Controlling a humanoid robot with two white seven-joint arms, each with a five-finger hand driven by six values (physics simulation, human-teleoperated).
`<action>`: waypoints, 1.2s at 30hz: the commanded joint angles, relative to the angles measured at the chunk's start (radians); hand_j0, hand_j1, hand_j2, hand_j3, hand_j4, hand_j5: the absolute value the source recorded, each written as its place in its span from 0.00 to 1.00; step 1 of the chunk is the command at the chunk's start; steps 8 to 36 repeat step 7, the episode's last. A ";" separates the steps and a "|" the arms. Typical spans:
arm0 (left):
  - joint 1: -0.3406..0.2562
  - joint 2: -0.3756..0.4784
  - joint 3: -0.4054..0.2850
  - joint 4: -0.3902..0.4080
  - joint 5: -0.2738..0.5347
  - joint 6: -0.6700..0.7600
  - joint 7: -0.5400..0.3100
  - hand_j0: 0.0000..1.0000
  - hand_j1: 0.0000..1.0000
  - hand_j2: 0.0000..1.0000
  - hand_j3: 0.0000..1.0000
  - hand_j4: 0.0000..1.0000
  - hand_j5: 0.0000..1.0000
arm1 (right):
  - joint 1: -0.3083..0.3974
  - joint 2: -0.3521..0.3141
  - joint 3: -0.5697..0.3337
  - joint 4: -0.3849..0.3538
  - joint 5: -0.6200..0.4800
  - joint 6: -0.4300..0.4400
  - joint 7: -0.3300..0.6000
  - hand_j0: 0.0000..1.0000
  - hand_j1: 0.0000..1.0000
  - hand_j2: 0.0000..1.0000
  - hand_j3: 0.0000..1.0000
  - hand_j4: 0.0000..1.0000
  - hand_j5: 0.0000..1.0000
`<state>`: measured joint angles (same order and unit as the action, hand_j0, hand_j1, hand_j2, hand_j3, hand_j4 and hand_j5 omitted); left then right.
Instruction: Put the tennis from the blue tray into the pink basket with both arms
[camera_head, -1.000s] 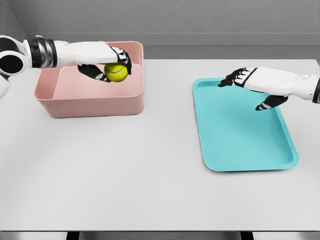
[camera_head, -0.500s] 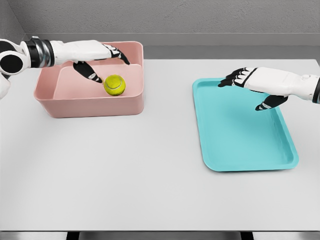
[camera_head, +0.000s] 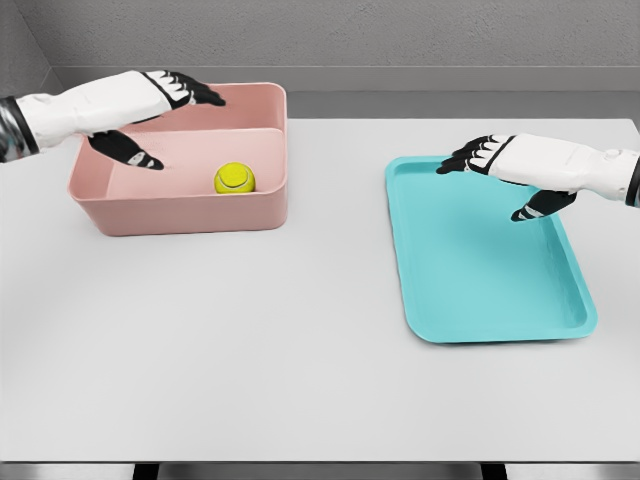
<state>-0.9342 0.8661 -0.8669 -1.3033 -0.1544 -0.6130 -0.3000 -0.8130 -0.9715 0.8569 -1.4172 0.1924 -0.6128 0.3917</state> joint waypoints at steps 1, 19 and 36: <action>0.002 0.070 0.016 -0.025 0.010 0.002 0.042 1.00 1.00 1.00 1.00 1.00 1.00 | 0.000 -0.001 -0.001 0.000 -0.007 0.002 -0.001 1.00 1.00 1.00 1.00 1.00 1.00; 0.038 0.074 0.002 -0.025 -0.004 0.002 0.035 1.00 1.00 1.00 1.00 1.00 1.00 | 0.000 -0.001 -0.001 0.000 -0.007 0.002 -0.001 1.00 1.00 1.00 1.00 1.00 1.00; 0.038 0.074 0.002 -0.025 -0.004 0.002 0.035 1.00 1.00 1.00 1.00 1.00 1.00 | 0.000 -0.001 -0.001 0.000 -0.007 0.002 -0.001 1.00 1.00 1.00 1.00 1.00 1.00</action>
